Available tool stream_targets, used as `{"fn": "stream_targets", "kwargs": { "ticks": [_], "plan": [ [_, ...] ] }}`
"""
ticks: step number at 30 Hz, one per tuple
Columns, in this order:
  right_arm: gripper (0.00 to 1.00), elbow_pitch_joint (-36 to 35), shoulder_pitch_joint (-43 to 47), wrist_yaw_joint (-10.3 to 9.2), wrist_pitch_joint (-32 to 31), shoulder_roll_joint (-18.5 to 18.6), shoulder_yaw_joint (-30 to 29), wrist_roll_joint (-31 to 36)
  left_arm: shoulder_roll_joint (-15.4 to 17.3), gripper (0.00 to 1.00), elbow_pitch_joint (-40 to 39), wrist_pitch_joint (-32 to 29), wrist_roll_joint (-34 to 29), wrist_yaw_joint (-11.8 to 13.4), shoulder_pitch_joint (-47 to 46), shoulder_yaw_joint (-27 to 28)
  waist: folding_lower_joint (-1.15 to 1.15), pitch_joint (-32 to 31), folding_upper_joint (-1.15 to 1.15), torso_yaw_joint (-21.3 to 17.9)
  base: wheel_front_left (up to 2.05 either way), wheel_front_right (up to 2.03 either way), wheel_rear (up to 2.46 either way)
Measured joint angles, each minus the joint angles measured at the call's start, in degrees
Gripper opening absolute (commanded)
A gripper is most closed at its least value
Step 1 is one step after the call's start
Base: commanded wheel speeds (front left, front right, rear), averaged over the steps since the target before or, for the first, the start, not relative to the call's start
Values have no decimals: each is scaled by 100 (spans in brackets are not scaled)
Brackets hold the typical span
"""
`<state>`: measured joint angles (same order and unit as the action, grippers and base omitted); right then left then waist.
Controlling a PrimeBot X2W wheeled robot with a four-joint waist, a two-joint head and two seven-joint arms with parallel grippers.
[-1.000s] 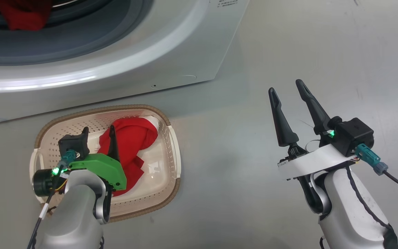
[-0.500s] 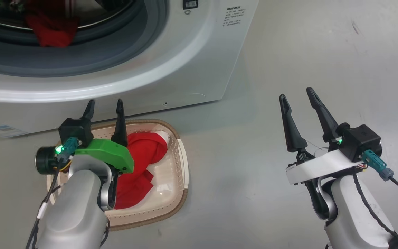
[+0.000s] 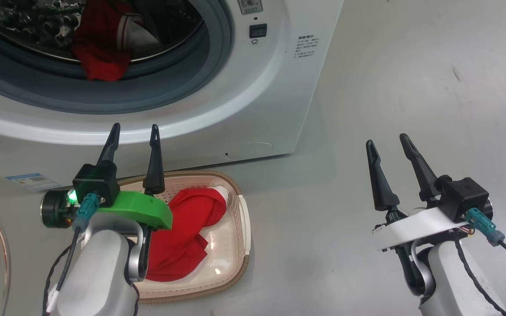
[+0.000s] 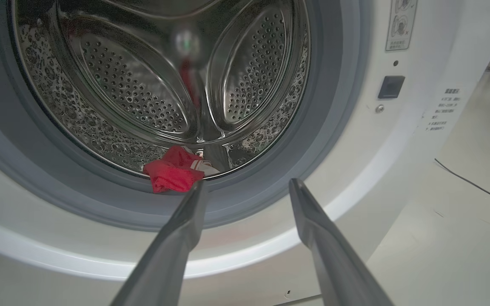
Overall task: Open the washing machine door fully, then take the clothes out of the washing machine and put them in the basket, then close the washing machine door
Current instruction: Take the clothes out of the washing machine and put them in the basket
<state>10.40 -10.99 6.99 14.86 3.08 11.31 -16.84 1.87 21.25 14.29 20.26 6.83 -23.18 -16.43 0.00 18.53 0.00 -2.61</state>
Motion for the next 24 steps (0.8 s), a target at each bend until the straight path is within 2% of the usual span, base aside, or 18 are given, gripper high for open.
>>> {"fn": "stream_targets", "kwargs": {
  "ticks": [15,24],
  "plan": [
    [100,-56,565,-11,0,-29,-166,29,4,100,-506,-1,-246,0,1105,126,0,-589,0,181,0,0,0],
    [100,-104,857,-88,0,-35,-113,26,9,100,-700,-1,-382,0,1613,199,0,-903,0,287,0,0,0]
  ]
}}
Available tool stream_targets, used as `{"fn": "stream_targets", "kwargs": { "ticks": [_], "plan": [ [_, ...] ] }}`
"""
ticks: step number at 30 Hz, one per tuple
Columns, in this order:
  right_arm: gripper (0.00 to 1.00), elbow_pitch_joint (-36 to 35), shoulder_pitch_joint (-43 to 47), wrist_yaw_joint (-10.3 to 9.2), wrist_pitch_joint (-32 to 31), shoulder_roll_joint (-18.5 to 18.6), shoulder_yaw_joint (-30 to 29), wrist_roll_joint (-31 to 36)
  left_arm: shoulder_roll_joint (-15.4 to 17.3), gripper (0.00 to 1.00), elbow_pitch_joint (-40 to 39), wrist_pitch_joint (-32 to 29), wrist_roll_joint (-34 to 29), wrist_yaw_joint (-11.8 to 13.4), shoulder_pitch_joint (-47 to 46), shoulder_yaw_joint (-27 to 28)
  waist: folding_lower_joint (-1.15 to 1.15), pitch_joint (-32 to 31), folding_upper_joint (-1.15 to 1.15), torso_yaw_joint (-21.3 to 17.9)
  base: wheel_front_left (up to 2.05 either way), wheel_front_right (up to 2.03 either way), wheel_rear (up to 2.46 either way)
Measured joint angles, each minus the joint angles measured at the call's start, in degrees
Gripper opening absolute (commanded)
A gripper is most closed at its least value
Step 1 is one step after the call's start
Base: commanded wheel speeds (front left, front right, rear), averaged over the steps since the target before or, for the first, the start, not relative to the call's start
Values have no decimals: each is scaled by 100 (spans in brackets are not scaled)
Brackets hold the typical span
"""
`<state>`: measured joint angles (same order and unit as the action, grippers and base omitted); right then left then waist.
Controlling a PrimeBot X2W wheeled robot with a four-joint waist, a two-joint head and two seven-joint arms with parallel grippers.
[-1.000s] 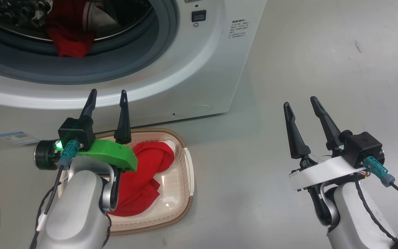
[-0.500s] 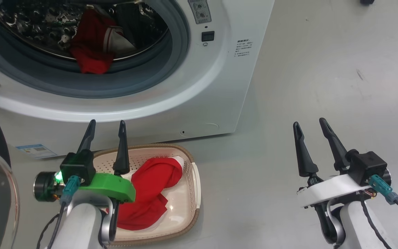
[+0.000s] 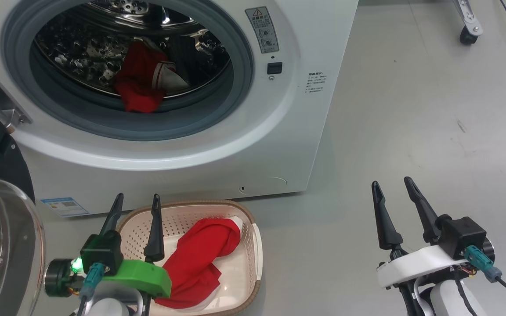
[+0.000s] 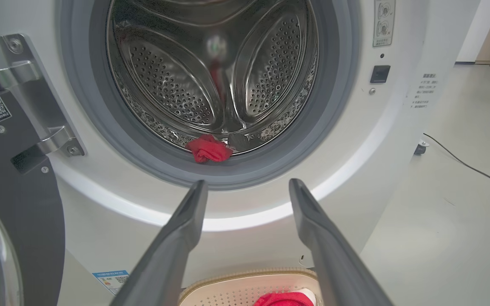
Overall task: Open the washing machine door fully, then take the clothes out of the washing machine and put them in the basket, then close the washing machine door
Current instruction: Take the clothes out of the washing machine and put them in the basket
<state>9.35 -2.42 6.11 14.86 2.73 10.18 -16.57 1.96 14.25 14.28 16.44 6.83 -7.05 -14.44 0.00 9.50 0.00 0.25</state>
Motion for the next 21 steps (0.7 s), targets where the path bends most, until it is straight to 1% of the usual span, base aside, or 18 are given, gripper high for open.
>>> {"fn": "stream_targets", "kwargs": {
  "ticks": [3,10,16,17,21],
  "plan": [
    [100,-23,86,-71,0,-2,49,0,1,100,-53,0,-41,0,147,113,0,-94,0,23,0,0,0],
    [100,-108,191,-130,0,-11,154,0,15,100,-261,0,-103,0,350,325,0,-203,0,35,0,0,0],
    [100,-138,212,-186,0,-11,196,0,20,100,-377,-11,-146,0,461,355,0,-237,0,17,0,0,0],
    [100,-146,219,-222,0,-11,202,0,20,100,-392,-16,-152,0,480,357,0,-241,0,13,0,0,0],
    [100,-157,280,-231,0,-11,232,0,21,100,-464,-68,-185,0,532,380,0,-257,0,0,0,0,0]
  ]
}}
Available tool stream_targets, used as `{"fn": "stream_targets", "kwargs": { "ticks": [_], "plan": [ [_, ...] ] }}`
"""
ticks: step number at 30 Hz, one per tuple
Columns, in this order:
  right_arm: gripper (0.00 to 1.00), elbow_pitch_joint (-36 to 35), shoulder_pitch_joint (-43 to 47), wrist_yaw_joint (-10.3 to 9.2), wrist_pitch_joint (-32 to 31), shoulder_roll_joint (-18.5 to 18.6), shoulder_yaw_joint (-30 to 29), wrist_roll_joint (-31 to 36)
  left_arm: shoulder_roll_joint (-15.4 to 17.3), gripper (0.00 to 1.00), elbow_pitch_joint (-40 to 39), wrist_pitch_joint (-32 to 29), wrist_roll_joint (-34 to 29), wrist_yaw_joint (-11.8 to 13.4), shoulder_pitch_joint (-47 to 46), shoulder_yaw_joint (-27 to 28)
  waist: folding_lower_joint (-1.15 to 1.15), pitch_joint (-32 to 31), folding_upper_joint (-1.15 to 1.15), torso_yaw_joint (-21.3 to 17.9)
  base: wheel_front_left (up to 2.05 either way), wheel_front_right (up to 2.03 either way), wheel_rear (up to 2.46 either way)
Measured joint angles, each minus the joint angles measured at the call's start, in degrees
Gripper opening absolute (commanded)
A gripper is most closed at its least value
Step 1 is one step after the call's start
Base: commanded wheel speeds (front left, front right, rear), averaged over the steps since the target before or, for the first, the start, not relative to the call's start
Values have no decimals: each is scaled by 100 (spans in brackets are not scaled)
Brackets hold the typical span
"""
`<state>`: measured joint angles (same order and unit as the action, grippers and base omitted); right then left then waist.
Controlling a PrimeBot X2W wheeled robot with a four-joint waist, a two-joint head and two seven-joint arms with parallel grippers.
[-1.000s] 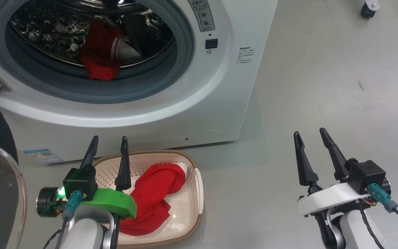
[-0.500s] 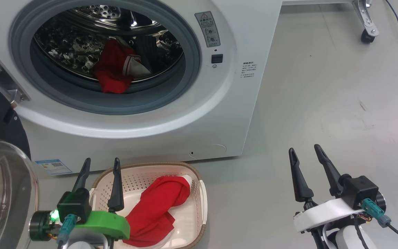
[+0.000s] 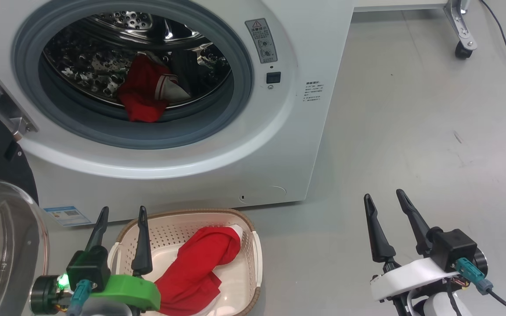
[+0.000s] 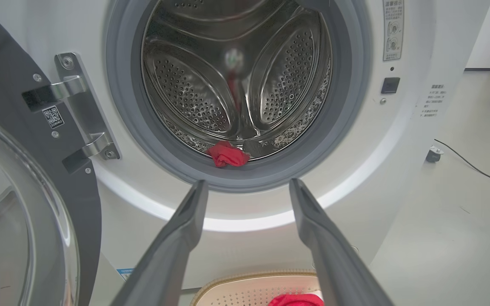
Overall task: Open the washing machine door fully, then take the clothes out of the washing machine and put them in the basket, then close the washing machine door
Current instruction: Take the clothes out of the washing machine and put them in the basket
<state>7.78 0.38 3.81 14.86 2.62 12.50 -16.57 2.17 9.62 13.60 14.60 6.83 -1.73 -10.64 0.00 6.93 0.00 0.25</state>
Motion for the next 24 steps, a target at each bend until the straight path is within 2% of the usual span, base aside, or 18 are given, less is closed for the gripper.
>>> {"fn": "stream_targets", "kwargs": {
  "ticks": [24],
  "plan": [
    [100,-101,29,-94,-1,-1,149,-7,0,100,-335,-352,-143,0,235,64,0,9,0,-45,0,0,0]
  ]
}}
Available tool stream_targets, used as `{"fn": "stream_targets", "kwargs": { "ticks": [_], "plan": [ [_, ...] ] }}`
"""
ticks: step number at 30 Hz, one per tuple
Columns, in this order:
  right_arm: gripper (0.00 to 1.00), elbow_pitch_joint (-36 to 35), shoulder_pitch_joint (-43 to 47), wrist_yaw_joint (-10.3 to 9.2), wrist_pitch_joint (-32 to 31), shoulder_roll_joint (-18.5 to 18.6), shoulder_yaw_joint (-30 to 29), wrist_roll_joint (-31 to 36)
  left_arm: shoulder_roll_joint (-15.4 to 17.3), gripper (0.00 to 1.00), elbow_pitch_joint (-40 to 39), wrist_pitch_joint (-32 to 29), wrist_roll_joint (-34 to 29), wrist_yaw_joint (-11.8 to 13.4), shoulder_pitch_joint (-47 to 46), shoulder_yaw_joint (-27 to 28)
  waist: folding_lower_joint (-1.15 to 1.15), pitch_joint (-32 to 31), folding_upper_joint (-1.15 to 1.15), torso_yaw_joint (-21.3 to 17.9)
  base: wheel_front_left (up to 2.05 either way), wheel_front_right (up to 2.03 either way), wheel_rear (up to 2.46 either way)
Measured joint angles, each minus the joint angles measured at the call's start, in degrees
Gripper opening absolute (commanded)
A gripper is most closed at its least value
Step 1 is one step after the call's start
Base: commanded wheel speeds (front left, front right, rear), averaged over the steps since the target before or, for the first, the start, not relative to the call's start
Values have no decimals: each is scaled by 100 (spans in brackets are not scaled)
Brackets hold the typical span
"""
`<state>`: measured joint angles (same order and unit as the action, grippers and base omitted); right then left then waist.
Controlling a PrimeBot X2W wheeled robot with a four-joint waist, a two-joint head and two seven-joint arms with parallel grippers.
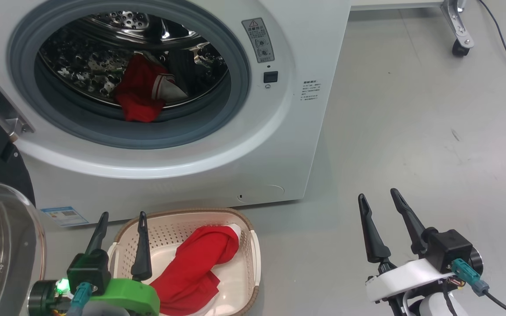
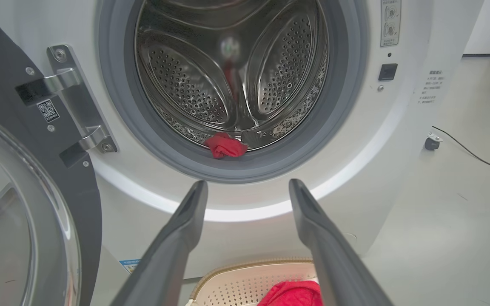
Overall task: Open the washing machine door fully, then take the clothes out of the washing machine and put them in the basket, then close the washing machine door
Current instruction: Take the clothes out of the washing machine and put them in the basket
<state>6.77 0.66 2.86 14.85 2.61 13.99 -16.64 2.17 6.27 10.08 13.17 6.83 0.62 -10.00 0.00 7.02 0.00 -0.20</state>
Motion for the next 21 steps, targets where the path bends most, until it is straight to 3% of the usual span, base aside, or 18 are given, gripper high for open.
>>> {"fn": "stream_targets", "kwargs": {
  "ticks": [12,21],
  "plan": [
    [100,-163,-19,4,1,1,20,36,5,100,-66,-213,24,0,-131,-89,0,406,0,-80,0,0,0],
    [100,-376,-335,60,1,2,12,59,1,100,96,-428,164,0,-1104,-272,0,1067,0,-215,0,0,0]
  ]
}}
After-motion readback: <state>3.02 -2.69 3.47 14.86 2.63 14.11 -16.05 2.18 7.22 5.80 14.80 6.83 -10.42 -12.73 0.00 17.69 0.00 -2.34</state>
